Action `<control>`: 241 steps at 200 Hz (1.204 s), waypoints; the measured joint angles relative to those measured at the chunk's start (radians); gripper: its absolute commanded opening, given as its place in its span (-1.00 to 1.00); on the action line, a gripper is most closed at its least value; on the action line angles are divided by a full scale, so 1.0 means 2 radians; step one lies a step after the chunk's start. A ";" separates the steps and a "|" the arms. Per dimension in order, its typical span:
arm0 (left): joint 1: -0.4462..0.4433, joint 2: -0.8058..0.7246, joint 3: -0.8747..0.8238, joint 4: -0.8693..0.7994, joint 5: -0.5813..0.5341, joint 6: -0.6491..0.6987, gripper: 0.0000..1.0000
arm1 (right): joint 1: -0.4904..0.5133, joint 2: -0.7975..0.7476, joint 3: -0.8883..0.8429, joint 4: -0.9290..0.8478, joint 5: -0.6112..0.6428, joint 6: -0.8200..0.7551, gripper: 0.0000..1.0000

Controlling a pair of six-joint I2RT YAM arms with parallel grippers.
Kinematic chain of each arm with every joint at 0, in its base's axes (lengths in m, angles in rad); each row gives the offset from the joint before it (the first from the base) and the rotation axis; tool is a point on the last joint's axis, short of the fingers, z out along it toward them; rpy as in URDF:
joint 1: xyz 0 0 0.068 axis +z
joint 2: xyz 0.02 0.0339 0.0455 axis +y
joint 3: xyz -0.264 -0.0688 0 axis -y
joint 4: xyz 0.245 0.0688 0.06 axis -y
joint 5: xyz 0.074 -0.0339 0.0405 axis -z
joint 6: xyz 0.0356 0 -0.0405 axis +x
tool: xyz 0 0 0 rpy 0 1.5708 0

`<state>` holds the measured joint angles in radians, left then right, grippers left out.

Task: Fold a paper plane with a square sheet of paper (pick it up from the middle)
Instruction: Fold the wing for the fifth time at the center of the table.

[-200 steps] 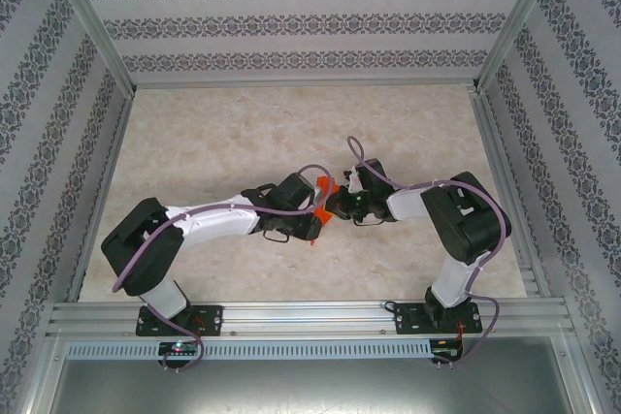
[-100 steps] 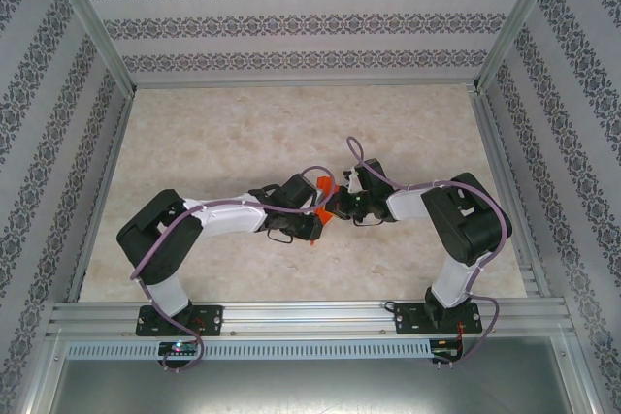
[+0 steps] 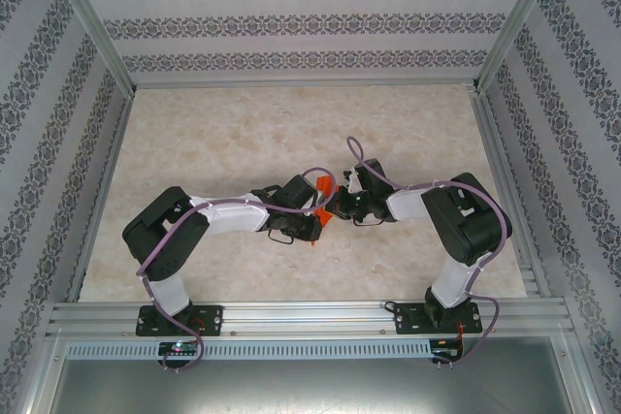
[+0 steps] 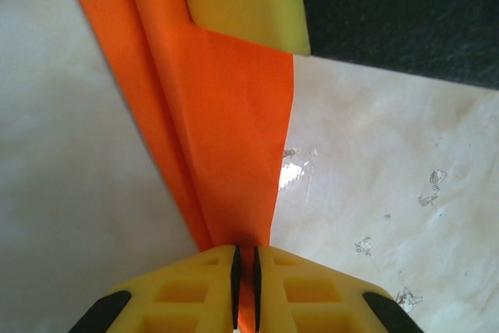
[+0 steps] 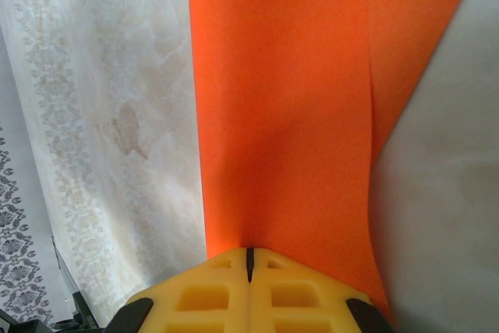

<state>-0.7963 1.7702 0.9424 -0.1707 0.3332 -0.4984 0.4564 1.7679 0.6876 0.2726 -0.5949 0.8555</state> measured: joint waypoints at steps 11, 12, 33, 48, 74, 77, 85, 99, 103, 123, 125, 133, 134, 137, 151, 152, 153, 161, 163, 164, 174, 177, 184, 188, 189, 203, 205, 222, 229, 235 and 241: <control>0.000 0.000 0.000 0.000 0.000 0.000 -0.67 | 0.000 0.000 0.000 0.000 0.000 0.000 -0.96; 0.000 0.001 0.000 0.000 0.000 0.000 -0.68 | 0.000 0.000 0.000 0.000 0.000 0.000 -0.96; 0.000 0.002 0.000 0.000 0.000 0.002 -0.68 | 0.000 0.000 0.000 0.000 0.000 0.000 -0.94; -0.001 0.002 0.000 0.000 -0.002 0.008 -0.68 | 0.000 -0.002 0.000 -0.002 0.001 0.000 -0.82; -0.001 0.003 0.000 0.000 -0.005 0.016 -0.68 | 0.001 -0.017 0.000 -0.020 0.008 -0.003 -0.65; -0.001 0.003 0.000 0.000 -0.006 0.017 -0.68 | 0.001 -0.021 0.000 -0.025 0.010 -0.004 -0.64; -0.001 0.003 0.000 0.000 -0.008 0.019 -0.68 | 0.001 -0.031 0.000 -0.033 0.013 -0.006 -0.61; -0.002 0.003 0.000 0.000 -0.010 0.023 -0.68 | -0.001 -0.056 0.000 -0.046 0.016 -0.010 -0.58; -0.002 0.003 -0.001 0.000 -0.010 0.025 -0.68 | -0.001 -0.063 0.000 -0.050 0.016 -0.011 -0.57; -0.004 0.001 -0.004 0.004 -0.013 0.027 -0.68 | -0.007 -0.100 -0.001 -0.071 0.020 -0.017 -0.52; -0.004 0.001 -0.005 0.005 -0.014 0.027 -0.68 | -0.008 -0.104 -0.001 -0.072 0.021 -0.019 -0.51; -0.004 0.000 -0.007 0.008 -0.016 0.027 -0.68 | -0.008 -0.114 -0.002 -0.081 0.022 -0.023 -0.48; -0.004 0.000 -0.007 0.008 -0.016 0.027 -0.68 | -0.008 -0.115 -0.002 -0.082 0.023 -0.023 -0.48; -0.004 -0.001 -0.008 0.010 -0.016 0.027 -0.68 | -0.008 -0.117 -0.002 -0.085 0.023 -0.023 -0.47; -0.004 -0.003 -0.012 0.015 -0.019 0.027 -0.68 | -0.008 -0.126 -0.006 -0.096 0.027 -0.027 -0.44; -0.004 -0.003 -0.012 0.015 -0.019 0.027 -0.68 | -0.008 -0.126 -0.006 -0.097 0.027 -0.027 -0.44; -0.004 -0.003 -0.012 0.015 -0.019 0.027 -0.68 | -0.008 -0.126 -0.007 -0.098 0.027 -0.028 -0.43; -0.004 -0.004 -0.014 0.019 -0.019 0.027 -0.68 | -0.008 -0.127 -0.011 -0.103 0.028 -0.029 -0.40; -0.004 -0.004 -0.015 0.019 -0.019 0.027 -0.68 | -0.008 -0.127 -0.012 -0.105 0.029 -0.029 -0.39; -0.005 -0.004 -0.015 0.020 -0.019 0.027 -0.67 | -0.008 -0.127 -0.013 -0.106 0.029 -0.029 -0.39; -0.005 -0.006 -0.018 0.025 -0.020 0.027 -0.68 | -0.008 -0.126 -0.017 -0.114 0.030 -0.031 -0.36; -0.005 -0.006 -0.019 0.026 -0.020 0.027 -0.68 | -0.008 -0.126 -0.018 -0.116 0.030 -0.031 -0.35; -0.005 -0.007 -0.021 0.027 -0.021 0.027 -0.67 | -0.008 -0.125 -0.019 -0.121 0.030 -0.032 -0.35; -0.005 -0.007 -0.021 0.029 -0.021 0.027 -0.67 | -0.008 -0.124 -0.019 -0.122 0.030 -0.032 -0.35; -0.005 -0.007 -0.022 0.029 -0.021 0.027 -0.67 | -0.008 -0.123 -0.019 -0.122 0.030 -0.033 -0.35; -0.005 -0.007 -0.023 0.032 -0.023 0.027 -0.67 | -0.008 -0.113 -0.019 -0.119 0.030 -0.034 -0.38; -0.005 -0.008 -0.023 0.032 -0.023 0.027 -0.67 | -0.008 -0.111 -0.019 -0.118 0.029 -0.034 -0.39; -0.005 -0.008 -0.025 0.035 -0.026 0.027 -0.67 | -0.007 -0.093 -0.018 -0.112 0.028 -0.033 -0.46; -0.005 -0.008 -0.025 0.037 -0.027 0.027 -0.67 | -0.007 -0.086 -0.017 -0.108 0.027 -0.033 -0.48; -0.005 -0.009 -0.027 0.038 -0.027 0.027 -0.67 | -0.007 -0.081 -0.015 -0.107 0.027 -0.033 -0.51; -0.005 -0.009 -0.028 0.040 -0.028 0.027 -0.66 | -0.007 -0.076 -0.014 -0.104 0.026 -0.033 -0.54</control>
<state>-0.8059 1.7519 0.8871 -0.0902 0.2779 -0.4450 0.4416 1.6169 0.6598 0.0639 -0.5423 0.7895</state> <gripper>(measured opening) 0.164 0.255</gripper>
